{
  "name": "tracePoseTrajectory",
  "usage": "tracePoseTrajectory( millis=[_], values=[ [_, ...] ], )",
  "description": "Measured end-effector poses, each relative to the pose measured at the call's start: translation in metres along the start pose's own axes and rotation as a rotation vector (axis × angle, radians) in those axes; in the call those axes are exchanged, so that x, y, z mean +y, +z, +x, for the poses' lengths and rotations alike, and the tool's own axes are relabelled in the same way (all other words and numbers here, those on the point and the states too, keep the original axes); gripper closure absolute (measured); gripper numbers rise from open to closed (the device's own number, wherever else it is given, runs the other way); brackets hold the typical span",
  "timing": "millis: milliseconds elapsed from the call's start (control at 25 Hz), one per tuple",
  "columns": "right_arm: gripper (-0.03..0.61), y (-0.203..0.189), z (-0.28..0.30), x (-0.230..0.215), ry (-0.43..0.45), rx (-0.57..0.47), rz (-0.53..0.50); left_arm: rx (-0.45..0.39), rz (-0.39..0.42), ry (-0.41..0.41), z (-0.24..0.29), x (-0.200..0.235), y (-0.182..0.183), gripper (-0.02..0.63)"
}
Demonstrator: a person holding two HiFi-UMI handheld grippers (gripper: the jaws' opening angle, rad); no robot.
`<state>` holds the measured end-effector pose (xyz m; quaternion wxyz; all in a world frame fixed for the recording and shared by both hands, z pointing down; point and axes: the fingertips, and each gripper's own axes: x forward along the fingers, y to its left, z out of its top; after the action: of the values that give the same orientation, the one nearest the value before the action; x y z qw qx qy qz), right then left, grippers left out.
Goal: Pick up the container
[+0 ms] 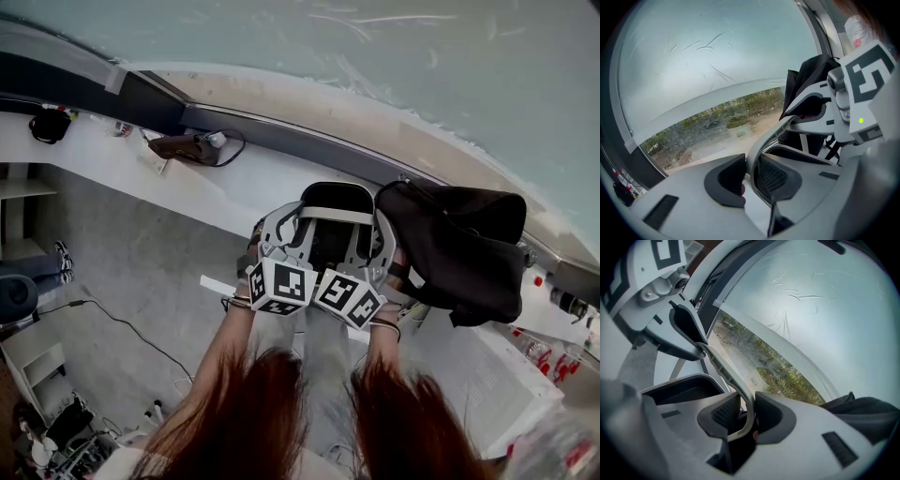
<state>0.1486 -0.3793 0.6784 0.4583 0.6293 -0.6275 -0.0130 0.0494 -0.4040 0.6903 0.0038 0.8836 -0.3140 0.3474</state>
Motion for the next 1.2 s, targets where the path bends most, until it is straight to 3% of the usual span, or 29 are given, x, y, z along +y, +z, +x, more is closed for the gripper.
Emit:
tracePoseTrajectory(
  millis=[480, 720, 920, 1200],
  values=[
    [0.476, -0.004, -0.023, 0.005, 0.036, -0.065, -0.068, 0.012, 0.077, 0.076, -0.011, -0.01, -0.002, 0.531],
    [0.48, 0.001, -0.039, 0.01, 0.055, -0.115, -0.063, -0.01, 0.068, 0.156, -0.02, -0.002, 0.003, 0.528],
    [0.482, 0.003, -0.051, 0.008, 0.06, -0.144, -0.046, -0.019, 0.109, 0.186, -0.031, -0.002, 0.012, 0.526],
    [0.481, 0.017, -0.079, -0.004, 0.057, -0.189, -0.023, -0.032, 0.089, 0.224, -0.063, -0.003, 0.029, 0.526]
  ],
)
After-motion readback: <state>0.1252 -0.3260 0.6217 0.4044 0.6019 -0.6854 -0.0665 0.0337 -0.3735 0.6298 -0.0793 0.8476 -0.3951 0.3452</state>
